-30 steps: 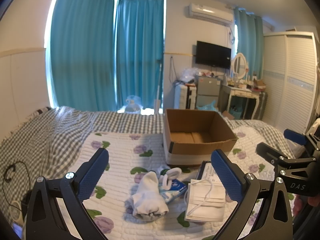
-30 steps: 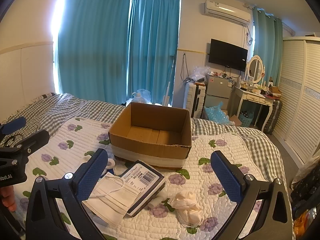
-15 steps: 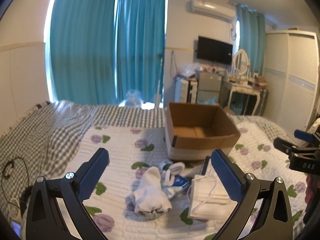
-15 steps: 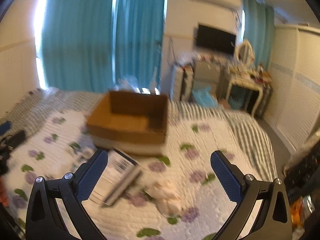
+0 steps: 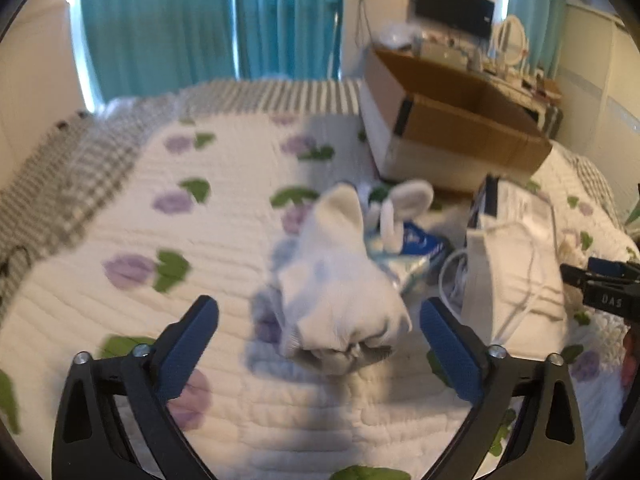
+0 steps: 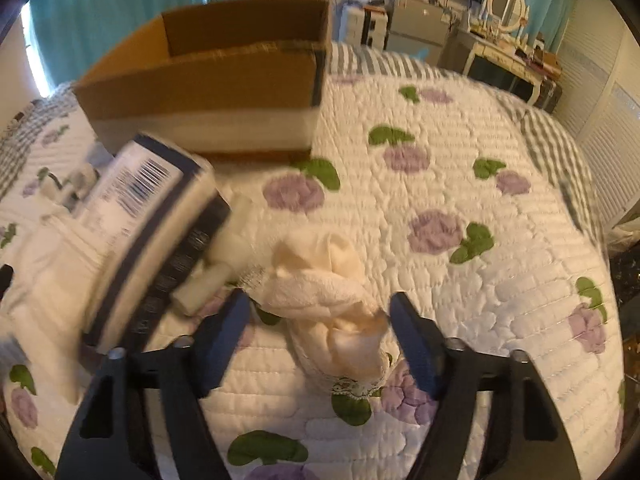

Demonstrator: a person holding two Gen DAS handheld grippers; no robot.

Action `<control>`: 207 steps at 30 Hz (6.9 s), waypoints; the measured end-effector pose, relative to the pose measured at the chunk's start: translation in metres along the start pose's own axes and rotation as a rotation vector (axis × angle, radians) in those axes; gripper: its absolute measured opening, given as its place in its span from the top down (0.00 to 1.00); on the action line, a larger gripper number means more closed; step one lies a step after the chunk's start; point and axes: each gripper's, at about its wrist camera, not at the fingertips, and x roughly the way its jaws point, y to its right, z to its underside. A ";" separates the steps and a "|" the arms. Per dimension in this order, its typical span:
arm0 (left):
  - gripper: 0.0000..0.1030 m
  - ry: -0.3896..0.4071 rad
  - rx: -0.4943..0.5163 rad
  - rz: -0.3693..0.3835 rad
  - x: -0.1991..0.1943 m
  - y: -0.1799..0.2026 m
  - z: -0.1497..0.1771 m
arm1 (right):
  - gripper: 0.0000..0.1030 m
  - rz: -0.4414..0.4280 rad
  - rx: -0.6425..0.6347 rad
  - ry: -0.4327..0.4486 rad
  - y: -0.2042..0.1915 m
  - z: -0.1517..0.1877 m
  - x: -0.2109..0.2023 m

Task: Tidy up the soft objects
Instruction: 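Grasp the white sock with the left tool while the right tool grasps the lace cloth, then drop the sock and lace cloth into the cardboard box, opening both tools, then grasp the white face mask with the left tool while the right tool grasps the mask pack, then lower the mask and mask pack into the box and open both tools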

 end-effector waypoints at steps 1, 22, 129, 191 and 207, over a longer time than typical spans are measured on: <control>0.07 -0.022 0.000 0.006 0.005 0.001 0.001 | 0.38 -0.004 -0.001 -0.010 -0.001 0.001 0.003; 0.45 0.025 0.017 0.072 -0.043 0.007 -0.002 | 0.80 -0.213 0.023 0.177 -0.008 0.005 -0.086; 0.92 -0.034 0.237 0.241 -0.015 0.074 -0.008 | 0.07 -0.094 -0.068 0.138 -0.020 -0.016 -0.062; 0.92 0.166 0.126 0.227 -0.093 0.044 -0.090 | 0.74 -0.165 -0.193 0.578 -0.073 -0.057 -0.204; 0.92 0.158 0.229 0.222 -0.008 0.087 -0.175 | 0.75 -0.192 -0.204 0.583 -0.066 -0.190 -0.138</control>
